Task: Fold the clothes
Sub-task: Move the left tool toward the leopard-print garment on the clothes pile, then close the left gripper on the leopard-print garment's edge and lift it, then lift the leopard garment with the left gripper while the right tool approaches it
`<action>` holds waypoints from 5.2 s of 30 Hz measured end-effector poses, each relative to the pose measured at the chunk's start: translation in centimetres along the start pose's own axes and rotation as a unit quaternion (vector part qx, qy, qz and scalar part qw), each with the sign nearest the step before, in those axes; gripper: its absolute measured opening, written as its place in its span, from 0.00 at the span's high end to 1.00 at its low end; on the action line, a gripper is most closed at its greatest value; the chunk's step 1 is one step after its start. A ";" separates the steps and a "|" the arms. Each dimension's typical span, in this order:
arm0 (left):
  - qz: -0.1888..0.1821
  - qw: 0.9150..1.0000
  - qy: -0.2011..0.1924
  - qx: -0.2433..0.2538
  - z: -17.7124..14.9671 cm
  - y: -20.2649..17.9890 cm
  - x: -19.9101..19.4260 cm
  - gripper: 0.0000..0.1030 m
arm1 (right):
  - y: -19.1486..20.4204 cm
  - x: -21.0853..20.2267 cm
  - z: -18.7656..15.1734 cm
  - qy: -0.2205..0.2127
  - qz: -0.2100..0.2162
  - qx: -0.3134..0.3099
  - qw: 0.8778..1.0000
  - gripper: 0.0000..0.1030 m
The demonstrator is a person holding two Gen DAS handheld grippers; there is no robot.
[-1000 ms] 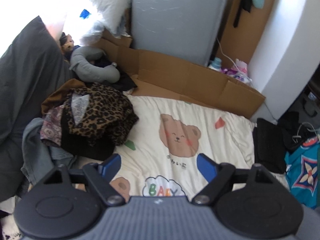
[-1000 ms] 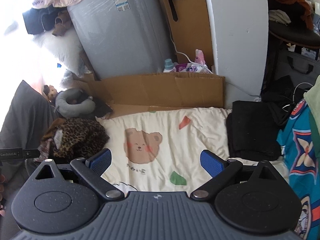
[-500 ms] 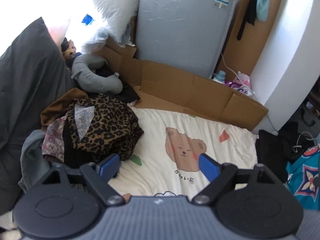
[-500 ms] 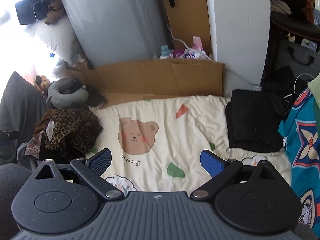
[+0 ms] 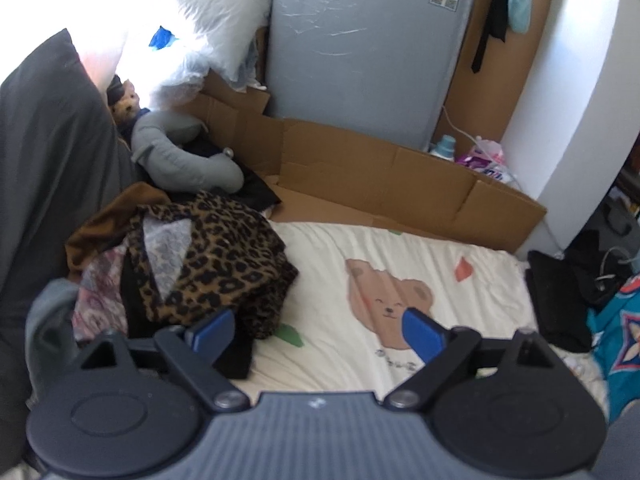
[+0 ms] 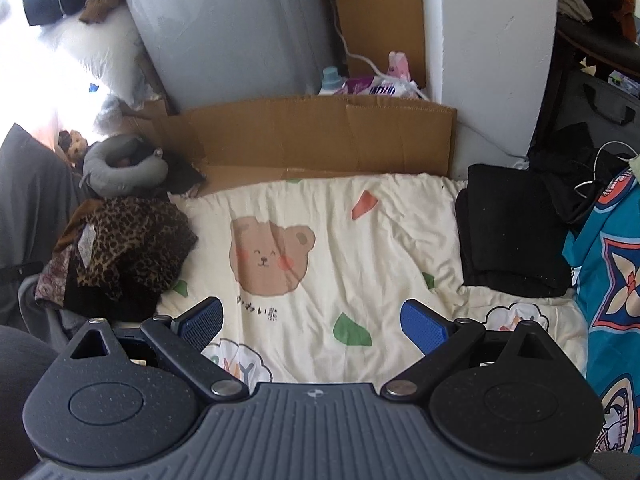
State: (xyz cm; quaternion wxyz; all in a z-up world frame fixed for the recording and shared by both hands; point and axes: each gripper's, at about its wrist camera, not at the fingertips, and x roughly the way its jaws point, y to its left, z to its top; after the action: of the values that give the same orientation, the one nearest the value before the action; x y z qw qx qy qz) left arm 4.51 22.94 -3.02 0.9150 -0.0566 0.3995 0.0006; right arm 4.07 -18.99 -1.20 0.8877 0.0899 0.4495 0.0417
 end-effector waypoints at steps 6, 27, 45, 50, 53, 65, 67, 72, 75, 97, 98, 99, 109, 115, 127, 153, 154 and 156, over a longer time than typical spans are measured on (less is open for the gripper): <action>0.005 1.000 0.000 0.015 -0.4 1.7 2.0 0.08 | 0.8 1.9 -0.1 0.016 0.003 -0.014 1.000 0.04; 0.029 0.999 0.019 -0.002 -1.8 8.5 13.4 0.06 | 2.2 11.7 -2.1 0.054 0.034 -0.031 0.997 0.04; 0.046 0.998 0.040 0.013 -0.4 12.4 22.2 0.06 | 3.3 20.2 -2.7 0.086 0.069 -0.007 0.994 0.04; 0.053 0.997 0.062 0.008 -0.2 13.1 24.5 0.06 | 3.7 21.5 -3.2 0.092 0.078 -0.009 0.993 0.04; 0.053 0.997 0.060 0.013 -0.3 13.0 24.8 0.14 | 3.9 21.9 -3.2 0.093 0.086 -0.008 0.992 0.04; -0.006 0.999 0.044 -0.004 0.0 13.1 21.0 0.88 | 4.3 22.5 -2.8 0.084 0.112 0.017 0.990 0.04; -0.012 0.999 0.036 -0.004 0.2 12.9 20.1 0.91 | 4.5 22.6 -2.8 0.082 0.120 0.020 0.989 0.04; -0.047 0.999 0.024 -0.010 0.2 11.5 18.3 0.97 | 5.4 23.0 -2.8 0.079 0.133 0.023 0.988 0.04; -0.075 0.997 0.025 -0.007 -0.2 10.1 17.4 0.97 | 5.9 23.4 -2.5 0.077 0.144 0.030 0.986 0.04; -0.206 0.976 0.061 -0.030 -9.7 -1.1 16.1 0.98 | 7.4 25.5 -3.8 0.106 0.196 0.027 0.975 0.05; -0.212 0.975 0.065 -0.031 -10.2 -1.7 16.3 0.98 | 7.4 25.5 -3.9 0.107 0.197 0.028 0.974 0.05; -0.217 0.973 0.070 -0.032 -10.7 -2.2 16.4 0.98 | 7.5 25.7 -3.9 0.109 0.199 0.030 0.974 0.05; -0.234 0.963 0.130 -0.029 -15.0 -5.3 18.4 0.95 | 7.4 26.6 -5.1 0.124 0.182 0.023 0.975 0.05; -0.202 0.970 0.122 -0.057 -14.7 -2.9 18.3 0.53 | 6.8 27.2 -5.6 0.131 0.162 0.027 0.978 0.05; -0.135 0.982 0.073 -0.107 -11.7 0.3 21.9 0.52 | 6.0 27.8 -6.3 0.134 0.139 0.030 0.981 0.05; -0.086 0.960 0.103 -0.245 -13.2 3.3 31.4 0.42 | 5.2 28.1 -7.2 0.146 0.119 0.037 0.981 0.05; -0.084 0.960 0.102 -0.247 -13.3 3.2 31.5 0.42 | 5.1 28.1 -7.2 0.146 0.117 0.037 0.982 0.05; -0.083 0.962 0.096 -0.242 -13.2 2.9 31.0 0.50 | 4.9 28.0 -7.2 0.147 0.114 0.039 0.982 0.05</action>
State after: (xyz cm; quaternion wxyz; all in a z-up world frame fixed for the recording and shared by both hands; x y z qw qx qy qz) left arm 15.90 23.05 -34.89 0.8280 -0.3090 0.4676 0.0161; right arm 14.88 -8.98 -26.57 0.7973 0.1683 0.5630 0.1378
